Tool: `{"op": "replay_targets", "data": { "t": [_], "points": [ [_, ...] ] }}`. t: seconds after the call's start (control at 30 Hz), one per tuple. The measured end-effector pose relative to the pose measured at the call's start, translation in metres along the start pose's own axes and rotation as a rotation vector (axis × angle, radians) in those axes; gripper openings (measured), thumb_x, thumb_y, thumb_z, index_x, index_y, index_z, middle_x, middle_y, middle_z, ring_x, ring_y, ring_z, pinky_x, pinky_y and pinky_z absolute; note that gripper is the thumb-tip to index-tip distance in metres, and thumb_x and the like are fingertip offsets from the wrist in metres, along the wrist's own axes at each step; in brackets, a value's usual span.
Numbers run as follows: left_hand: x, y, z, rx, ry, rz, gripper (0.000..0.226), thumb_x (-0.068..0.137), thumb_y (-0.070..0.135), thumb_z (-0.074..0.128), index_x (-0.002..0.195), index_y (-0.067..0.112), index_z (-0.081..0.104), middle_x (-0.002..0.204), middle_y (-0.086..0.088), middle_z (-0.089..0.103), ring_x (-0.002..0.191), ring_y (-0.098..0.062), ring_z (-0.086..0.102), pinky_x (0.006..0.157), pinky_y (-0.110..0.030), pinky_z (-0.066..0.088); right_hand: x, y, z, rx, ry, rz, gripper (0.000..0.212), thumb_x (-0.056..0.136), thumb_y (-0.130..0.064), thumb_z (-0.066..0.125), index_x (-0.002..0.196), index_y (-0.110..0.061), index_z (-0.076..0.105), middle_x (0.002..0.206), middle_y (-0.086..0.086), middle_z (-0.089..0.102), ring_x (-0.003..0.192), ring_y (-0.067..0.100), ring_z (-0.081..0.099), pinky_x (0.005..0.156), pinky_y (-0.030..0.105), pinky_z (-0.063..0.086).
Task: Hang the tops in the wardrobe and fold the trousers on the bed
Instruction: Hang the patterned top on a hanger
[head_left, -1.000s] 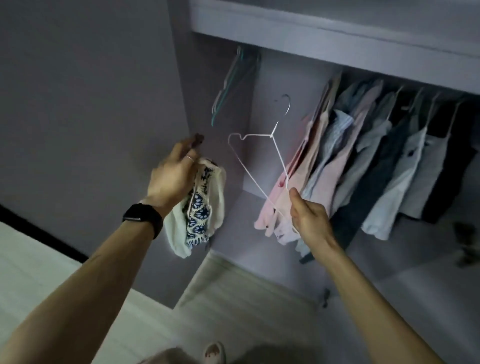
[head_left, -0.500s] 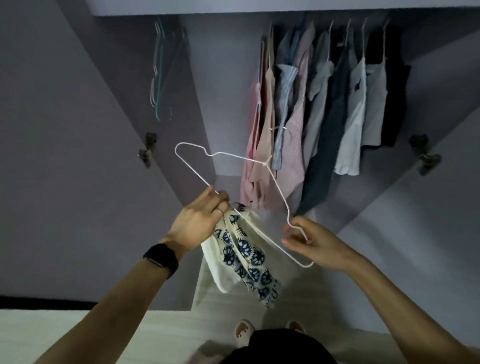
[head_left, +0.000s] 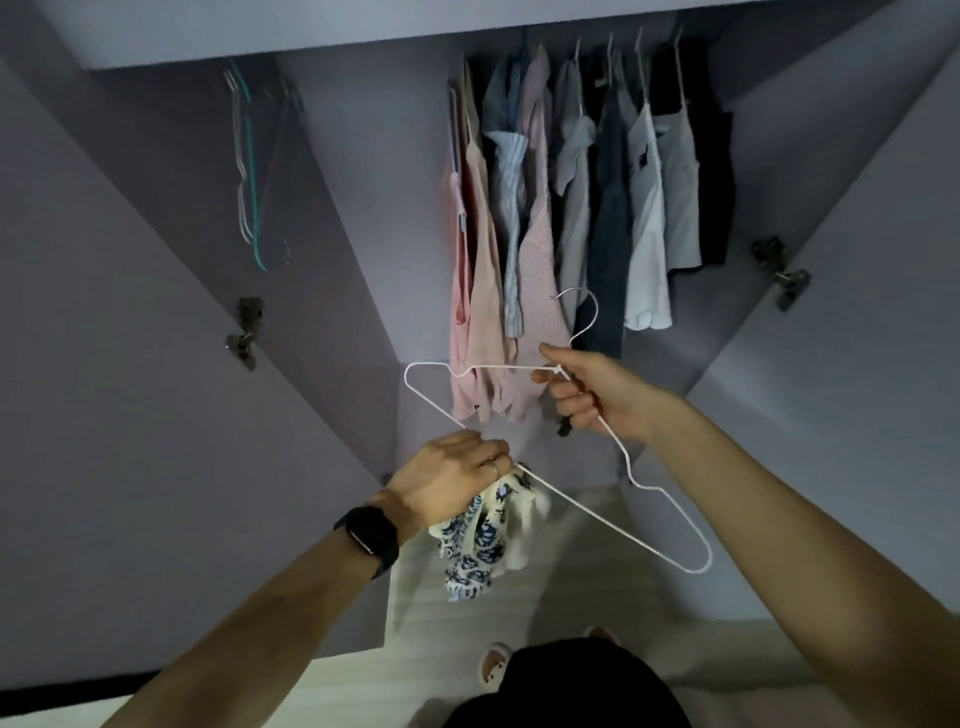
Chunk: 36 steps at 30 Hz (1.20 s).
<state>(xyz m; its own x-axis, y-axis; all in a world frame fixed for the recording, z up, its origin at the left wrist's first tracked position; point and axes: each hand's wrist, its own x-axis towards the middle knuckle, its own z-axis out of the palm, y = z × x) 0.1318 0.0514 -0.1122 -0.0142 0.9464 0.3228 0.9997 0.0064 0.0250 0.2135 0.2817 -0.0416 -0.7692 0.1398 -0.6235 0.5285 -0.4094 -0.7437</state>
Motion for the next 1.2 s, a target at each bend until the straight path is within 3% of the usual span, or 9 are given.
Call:
{"op": "replay_targets", "data": {
  "t": [0.13,0.2,0.27,0.33,0.47,0.57,0.73,0.97,1.2],
  "points": [
    [0.003,0.004,-0.001,-0.120,0.036,-0.327,0.013,0.094,0.026,0.066,0.100,0.016,0.067,0.144,-0.003,0.050,0.102,-0.019,0.064,0.076,-0.034,0.059,-0.009,0.015,-0.004,-0.144,0.344,-0.180,0.046,0.100,-0.047,0.055,0.061,-0.026,0.045,0.047,-0.009,0.031,0.037,0.007,0.024,0.032,0.020,0.020],
    [0.009,0.006,-0.006,-0.358,0.056,-0.632,0.012,0.097,0.032,0.064,0.101,0.021,0.068,0.117,0.007,0.062,0.086,-0.006,0.061,0.075,-0.032,0.058,-0.021,0.035,-0.006,-0.310,0.471,-0.333,0.050,0.095,-0.052,0.060,0.051,-0.030,0.056,0.045,-0.013,0.036,0.041,0.006,0.034,0.040,0.017,0.028],
    [0.022,0.004,-0.013,-0.666,0.052,-0.882,0.006,0.095,0.034,0.069,0.093,0.029,0.067,0.084,0.014,0.068,0.068,0.000,0.060,0.068,-0.026,0.052,-0.030,0.056,-0.002,-0.452,0.390,-0.466,0.036,0.091,-0.054,0.066,0.057,-0.042,0.063,0.050,-0.015,0.049,0.048,0.001,0.046,0.049,0.013,0.034],
    [0.037,0.002,-0.018,-0.851,0.049,-0.984,0.009,0.090,0.035,0.075,0.086,0.029,0.069,0.077,0.009,0.072,0.069,-0.004,0.066,0.070,-0.022,0.051,-0.032,0.072,0.008,-0.519,0.258,-0.506,0.011,0.084,-0.052,0.076,0.078,-0.052,0.067,0.072,-0.023,0.068,0.068,-0.006,0.063,0.061,0.006,0.043],
    [0.063,0.001,-0.033,-1.151,0.062,-1.070,0.021,0.080,0.036,0.084,0.087,0.018,0.075,0.090,0.000,0.076,0.087,-0.012,0.070,0.083,-0.027,0.054,-0.019,0.076,0.014,-0.659,0.312,-0.713,0.046,0.075,-0.056,0.081,0.116,-0.053,0.060,0.100,-0.032,0.068,0.092,-0.008,0.066,0.074,0.005,0.047],
    [0.072,-0.001,-0.044,-1.268,0.075,-1.042,0.028,0.079,0.032,0.084,0.092,0.009,0.076,0.088,0.000,0.076,0.083,-0.008,0.070,0.076,-0.017,0.050,-0.011,0.064,0.007,-0.614,0.322,-0.749,0.038,0.074,-0.059,0.081,0.107,-0.044,0.069,0.092,-0.024,0.072,0.083,-0.002,0.070,0.071,0.014,0.053],
    [0.064,-0.015,-0.051,-1.180,0.047,-1.066,0.029,0.089,0.039,0.074,0.096,0.011,0.074,0.097,0.001,0.076,0.095,-0.010,0.070,0.089,-0.025,0.050,-0.004,0.043,-0.021,-0.565,0.280,-0.660,0.013,0.086,-0.040,0.078,0.083,-0.029,0.073,0.068,-0.012,0.067,0.062,0.002,0.058,0.061,0.025,0.044],
    [0.033,-0.045,-0.051,-0.451,-0.211,-1.044,0.022,0.095,0.046,0.064,0.084,0.033,0.050,0.076,0.015,0.060,0.068,-0.006,0.059,0.052,-0.014,0.033,-0.008,0.001,-0.070,-0.412,0.524,-0.678,0.020,0.096,-0.018,0.068,0.085,-0.003,0.064,0.069,0.001,0.062,0.055,-0.004,0.054,0.055,0.010,0.040],
    [0.006,-0.059,-0.060,-0.170,-0.051,-1.064,0.012,0.089,0.023,0.061,0.098,0.030,0.060,0.099,0.004,0.057,0.089,-0.027,0.062,0.071,-0.031,0.045,-0.002,-0.013,-0.095,-0.429,0.620,-0.673,0.023,0.093,-0.025,0.072,0.075,-0.017,0.059,0.071,-0.004,0.062,0.067,0.008,0.059,0.066,0.023,0.046]
  ]
}}
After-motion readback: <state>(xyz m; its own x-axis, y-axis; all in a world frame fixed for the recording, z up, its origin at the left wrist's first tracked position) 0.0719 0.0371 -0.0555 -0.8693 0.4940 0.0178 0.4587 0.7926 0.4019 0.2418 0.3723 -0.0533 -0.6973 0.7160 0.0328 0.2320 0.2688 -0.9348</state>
